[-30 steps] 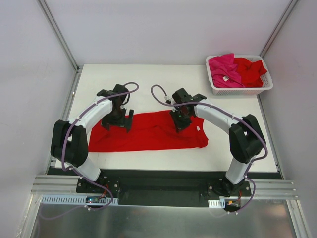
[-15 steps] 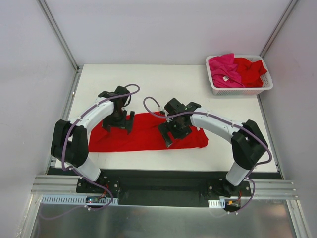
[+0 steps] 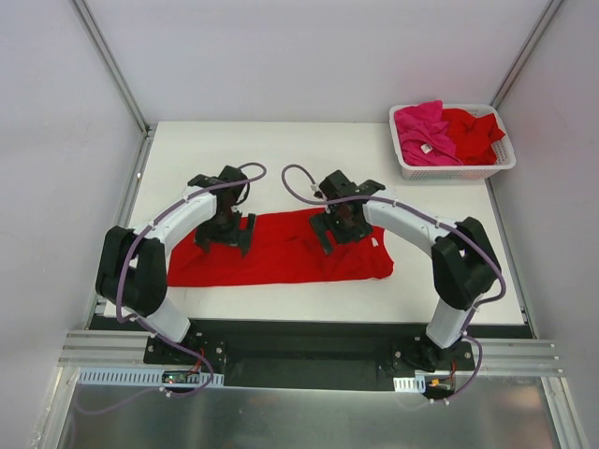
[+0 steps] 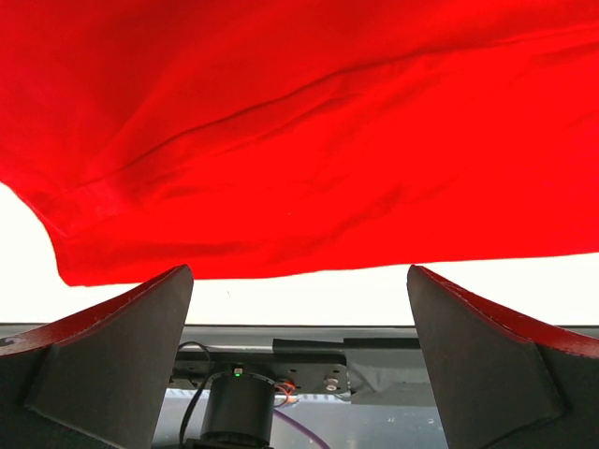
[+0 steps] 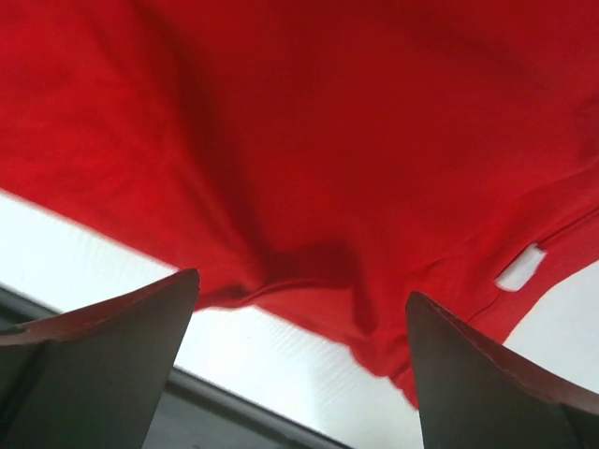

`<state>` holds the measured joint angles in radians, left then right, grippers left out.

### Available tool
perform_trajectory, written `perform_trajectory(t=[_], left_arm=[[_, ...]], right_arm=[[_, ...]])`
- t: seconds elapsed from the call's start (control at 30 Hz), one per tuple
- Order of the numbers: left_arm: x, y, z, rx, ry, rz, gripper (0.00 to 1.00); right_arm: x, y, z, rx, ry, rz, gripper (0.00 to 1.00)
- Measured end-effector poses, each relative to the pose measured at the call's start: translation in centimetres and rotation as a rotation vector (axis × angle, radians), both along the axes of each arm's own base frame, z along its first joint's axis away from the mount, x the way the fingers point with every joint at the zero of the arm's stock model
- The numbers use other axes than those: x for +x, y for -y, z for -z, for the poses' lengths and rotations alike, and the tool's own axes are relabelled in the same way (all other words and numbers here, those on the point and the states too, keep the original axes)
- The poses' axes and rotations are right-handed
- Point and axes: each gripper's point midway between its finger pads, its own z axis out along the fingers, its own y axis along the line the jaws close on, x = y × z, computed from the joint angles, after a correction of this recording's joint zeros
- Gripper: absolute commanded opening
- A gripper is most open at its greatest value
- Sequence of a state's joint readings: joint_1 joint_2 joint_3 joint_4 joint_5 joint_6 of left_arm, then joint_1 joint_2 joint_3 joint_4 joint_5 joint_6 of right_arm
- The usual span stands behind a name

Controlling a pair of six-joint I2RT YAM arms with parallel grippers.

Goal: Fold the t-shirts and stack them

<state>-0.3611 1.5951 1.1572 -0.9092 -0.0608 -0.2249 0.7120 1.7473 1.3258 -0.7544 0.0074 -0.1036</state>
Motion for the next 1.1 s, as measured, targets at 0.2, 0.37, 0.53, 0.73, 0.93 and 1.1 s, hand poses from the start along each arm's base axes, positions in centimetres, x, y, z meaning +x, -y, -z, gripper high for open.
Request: perform_trajectory(t=[0.2,0.37,0.53,0.73,0.93,1.1], left_arm=[[-0.5,-0.2,-0.2,-0.002,0.008,0.000,0.99],[-0.7,-0.3,0.0,-0.001,0.004,0.000,0.99],[-0.7,-0.3,0.1,0.000,0.003,0.000,0.99],[-0.7,-0.3,0.1,0.000,0.003,0.000,0.99],[-1.0,-0.4,0.3,0.003,-0.005,0.000,0.99],[-1.0,-0.4,0.3,0.003,-0.005,0.000,0.99]], right_arm=[[2.4,2.3,1.2,-0.045,-0.010,0.082,0.96],[2.5,2.5,1.1,-0.053,-0.007,0.095,0.99],[2.0,2.7,0.9,-0.051,-0.015,0.111,0.76],[0.5,3.2,0.1,-0.042,-0.011,0.120,0.46],[-0.7,3.1,0.6,-0.055,-0.025,0.104,0.46],[-1.5,3.1,1.2,-0.069,-0.039,0.087,0.46]])
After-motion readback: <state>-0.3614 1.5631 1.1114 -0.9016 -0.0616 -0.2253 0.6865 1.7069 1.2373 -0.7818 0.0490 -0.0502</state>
